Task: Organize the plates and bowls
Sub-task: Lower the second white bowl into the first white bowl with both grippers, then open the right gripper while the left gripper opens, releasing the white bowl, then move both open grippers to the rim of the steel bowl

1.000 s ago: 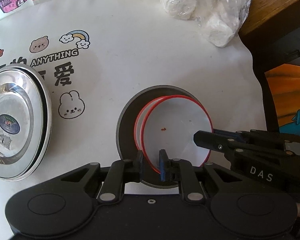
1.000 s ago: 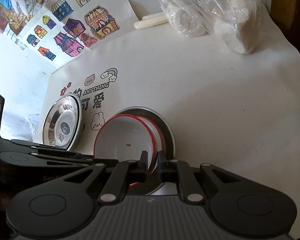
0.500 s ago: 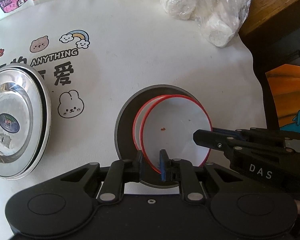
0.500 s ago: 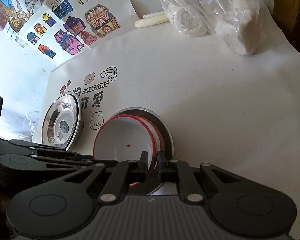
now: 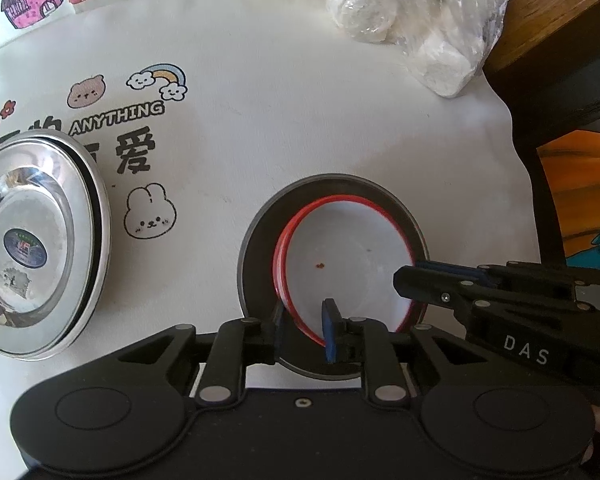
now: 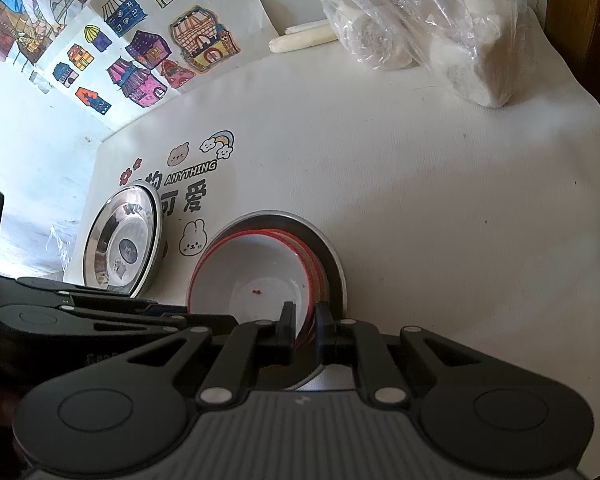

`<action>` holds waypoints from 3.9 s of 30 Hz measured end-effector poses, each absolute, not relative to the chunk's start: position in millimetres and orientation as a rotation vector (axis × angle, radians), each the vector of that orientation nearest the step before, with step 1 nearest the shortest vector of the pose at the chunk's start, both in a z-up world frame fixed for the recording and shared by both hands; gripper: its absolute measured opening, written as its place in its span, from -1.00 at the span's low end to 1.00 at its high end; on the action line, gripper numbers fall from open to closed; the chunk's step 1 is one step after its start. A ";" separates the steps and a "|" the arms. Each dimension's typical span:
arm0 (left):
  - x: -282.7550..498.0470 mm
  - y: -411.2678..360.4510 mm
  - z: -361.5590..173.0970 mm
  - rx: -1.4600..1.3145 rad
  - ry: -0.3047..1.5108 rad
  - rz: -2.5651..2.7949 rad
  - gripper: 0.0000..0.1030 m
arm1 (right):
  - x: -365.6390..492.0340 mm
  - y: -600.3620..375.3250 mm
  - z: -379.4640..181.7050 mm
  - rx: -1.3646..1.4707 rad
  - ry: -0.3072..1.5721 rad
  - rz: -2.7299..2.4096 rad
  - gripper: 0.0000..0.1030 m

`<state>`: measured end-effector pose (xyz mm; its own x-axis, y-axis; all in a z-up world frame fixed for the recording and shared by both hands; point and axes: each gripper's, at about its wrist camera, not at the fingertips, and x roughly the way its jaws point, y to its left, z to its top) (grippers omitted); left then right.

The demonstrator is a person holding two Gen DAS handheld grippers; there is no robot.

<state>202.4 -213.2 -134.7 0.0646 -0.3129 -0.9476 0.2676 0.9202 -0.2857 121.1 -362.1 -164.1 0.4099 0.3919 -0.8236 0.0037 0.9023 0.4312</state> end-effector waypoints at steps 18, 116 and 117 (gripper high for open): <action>198.5 -205.4 -129.2 -0.058 1.416 -0.465 -0.53 | 111.8 -362.4 -158.9 0.405 1.104 0.215 -0.70; 208.0 -194.8 -156.0 0.229 1.417 -0.248 0.99 | 119.9 -359.3 -179.8 0.085 1.234 0.110 0.99; 208.1 -195.3 -156.8 0.228 1.424 -0.244 0.99 | 120.5 -358.3 -179.7 0.076 1.234 0.113 0.99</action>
